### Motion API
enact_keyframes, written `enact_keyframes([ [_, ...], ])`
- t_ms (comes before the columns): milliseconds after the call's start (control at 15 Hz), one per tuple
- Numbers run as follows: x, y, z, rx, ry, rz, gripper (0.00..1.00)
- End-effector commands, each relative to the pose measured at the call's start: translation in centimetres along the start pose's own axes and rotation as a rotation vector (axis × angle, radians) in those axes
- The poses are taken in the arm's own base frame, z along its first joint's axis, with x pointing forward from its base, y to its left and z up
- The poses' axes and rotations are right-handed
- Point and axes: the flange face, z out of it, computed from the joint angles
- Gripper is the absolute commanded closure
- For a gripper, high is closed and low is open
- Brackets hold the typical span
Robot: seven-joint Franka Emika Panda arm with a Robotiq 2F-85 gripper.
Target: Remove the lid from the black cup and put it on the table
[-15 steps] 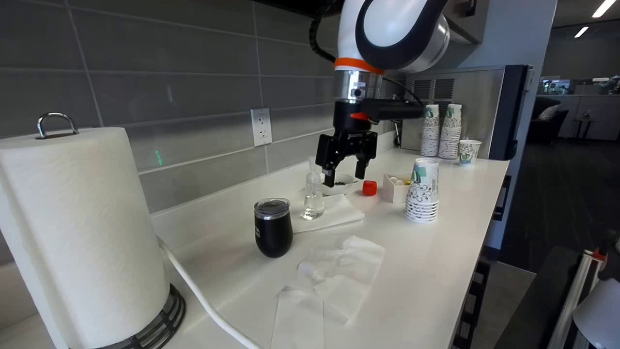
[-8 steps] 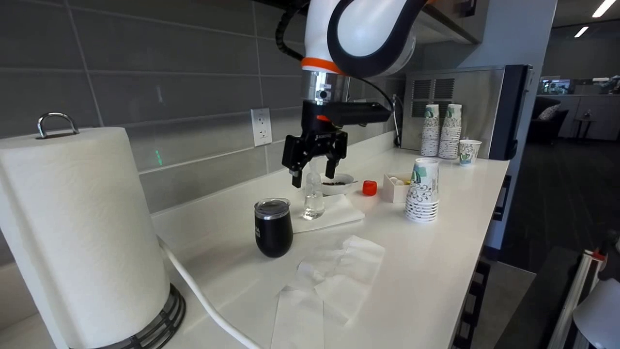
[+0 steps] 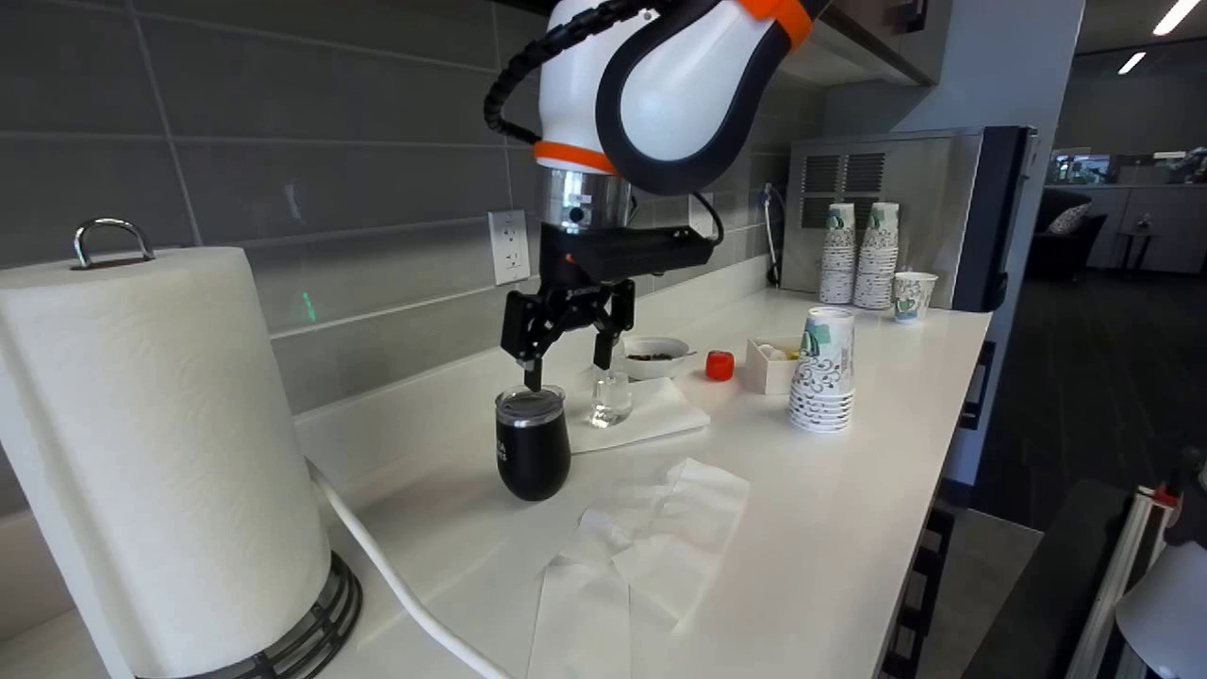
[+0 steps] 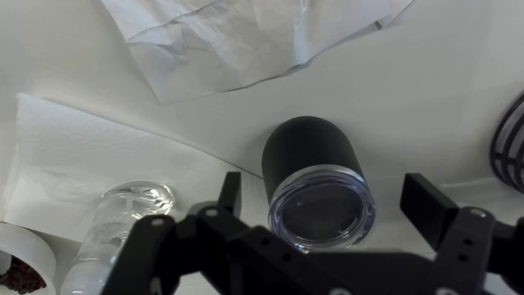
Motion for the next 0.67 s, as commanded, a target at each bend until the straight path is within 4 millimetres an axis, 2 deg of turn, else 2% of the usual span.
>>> enact_keyframes([
  [0,1.3,-1.6,1.5,0.001,0.017,0.009,0.0],
  [600,3.3,-2.0,3.8,-0.016,0.049,0.016,0.0],
])
